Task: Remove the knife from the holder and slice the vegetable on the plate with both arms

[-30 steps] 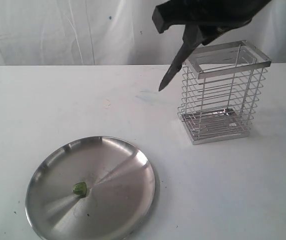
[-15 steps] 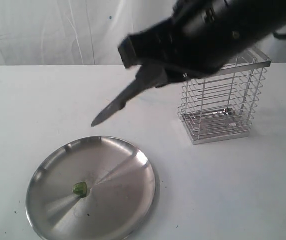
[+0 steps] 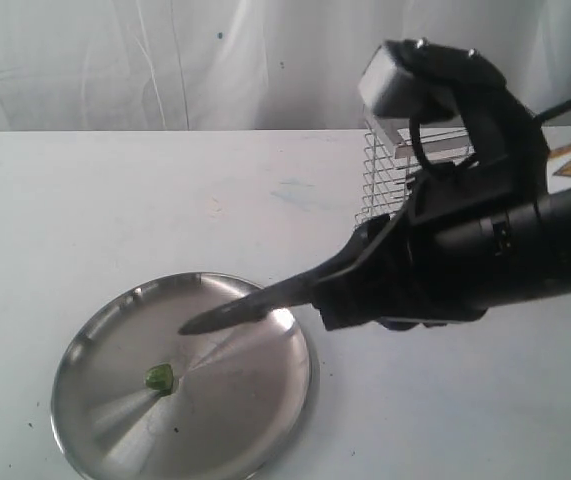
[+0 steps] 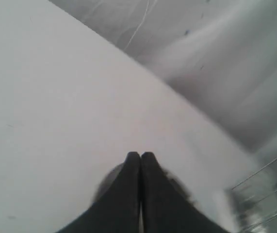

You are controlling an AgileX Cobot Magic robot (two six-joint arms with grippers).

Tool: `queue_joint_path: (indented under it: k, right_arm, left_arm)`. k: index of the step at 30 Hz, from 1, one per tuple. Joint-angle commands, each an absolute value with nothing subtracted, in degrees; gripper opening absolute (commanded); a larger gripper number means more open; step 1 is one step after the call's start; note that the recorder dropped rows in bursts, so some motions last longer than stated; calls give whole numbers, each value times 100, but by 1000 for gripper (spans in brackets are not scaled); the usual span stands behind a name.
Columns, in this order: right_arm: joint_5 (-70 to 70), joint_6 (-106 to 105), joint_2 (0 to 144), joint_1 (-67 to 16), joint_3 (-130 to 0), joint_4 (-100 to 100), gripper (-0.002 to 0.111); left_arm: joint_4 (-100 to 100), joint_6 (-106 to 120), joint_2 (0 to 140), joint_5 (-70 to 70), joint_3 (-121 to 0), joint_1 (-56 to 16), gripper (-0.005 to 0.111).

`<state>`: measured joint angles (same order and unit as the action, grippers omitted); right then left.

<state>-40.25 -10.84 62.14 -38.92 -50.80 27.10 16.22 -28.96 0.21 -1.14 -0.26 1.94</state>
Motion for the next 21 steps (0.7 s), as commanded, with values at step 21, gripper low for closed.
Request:
queue_joint_path:
  k: [21]
  right_arm:
    - [-3063,-1795,6268,-3892,-4601,3897,0]
  left_arm:
    - [4898,-1085,1168,2949,-648,158,0]
